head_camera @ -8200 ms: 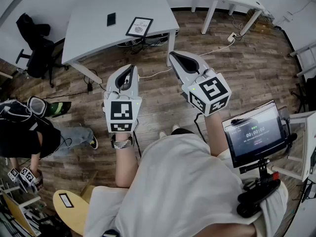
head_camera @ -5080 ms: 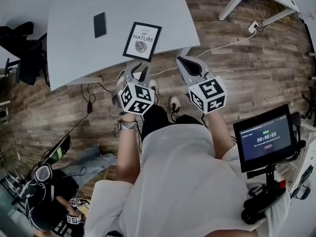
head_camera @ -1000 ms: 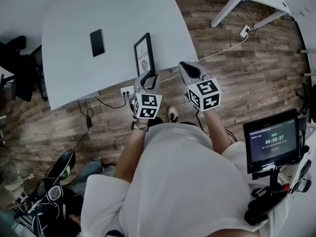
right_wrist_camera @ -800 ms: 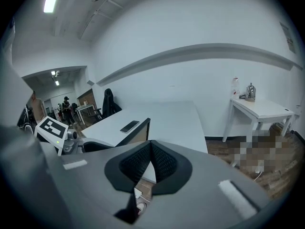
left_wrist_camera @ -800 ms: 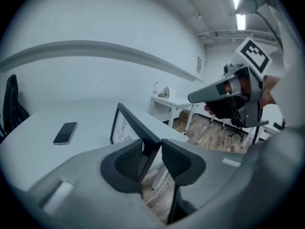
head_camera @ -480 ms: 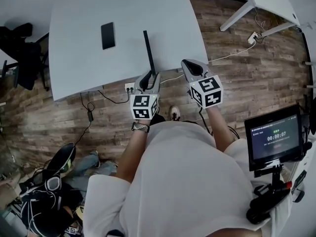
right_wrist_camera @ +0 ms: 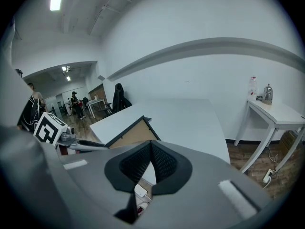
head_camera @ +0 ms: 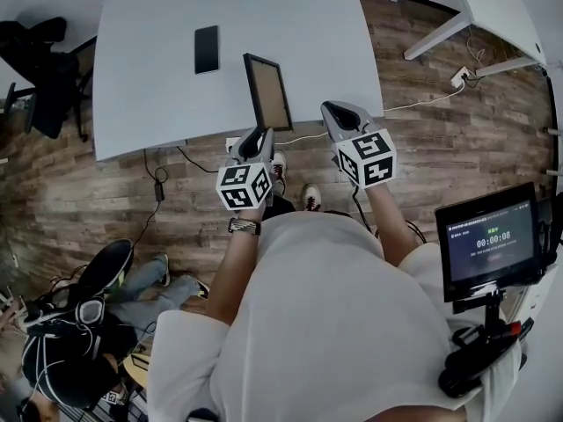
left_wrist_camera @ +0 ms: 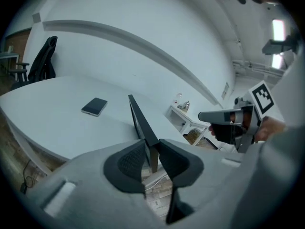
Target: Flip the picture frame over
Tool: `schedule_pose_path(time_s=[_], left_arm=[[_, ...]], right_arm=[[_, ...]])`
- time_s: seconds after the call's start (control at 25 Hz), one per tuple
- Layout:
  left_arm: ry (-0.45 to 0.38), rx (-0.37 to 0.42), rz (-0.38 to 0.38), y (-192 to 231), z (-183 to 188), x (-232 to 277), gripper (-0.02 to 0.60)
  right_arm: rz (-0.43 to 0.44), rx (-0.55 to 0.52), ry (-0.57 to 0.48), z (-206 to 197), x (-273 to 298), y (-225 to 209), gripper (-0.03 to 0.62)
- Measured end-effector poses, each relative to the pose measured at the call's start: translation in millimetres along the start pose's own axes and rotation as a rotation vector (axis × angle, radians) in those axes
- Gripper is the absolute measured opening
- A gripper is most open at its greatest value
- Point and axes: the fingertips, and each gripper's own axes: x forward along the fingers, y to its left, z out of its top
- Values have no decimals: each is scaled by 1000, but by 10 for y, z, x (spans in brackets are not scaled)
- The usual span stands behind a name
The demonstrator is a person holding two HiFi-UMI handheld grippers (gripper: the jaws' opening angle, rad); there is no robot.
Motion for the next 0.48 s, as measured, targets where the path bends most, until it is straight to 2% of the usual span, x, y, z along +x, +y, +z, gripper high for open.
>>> schedule_pose_path(time_s=[0.16, 0.48], left_arm=[[13, -99, 22, 453, -39, 67, 95], [12, -185, 22, 498, -159, -93, 97]], right_arm=[[15, 1, 30, 20, 394, 66, 2], [36, -3, 47, -41, 397, 137, 2]])
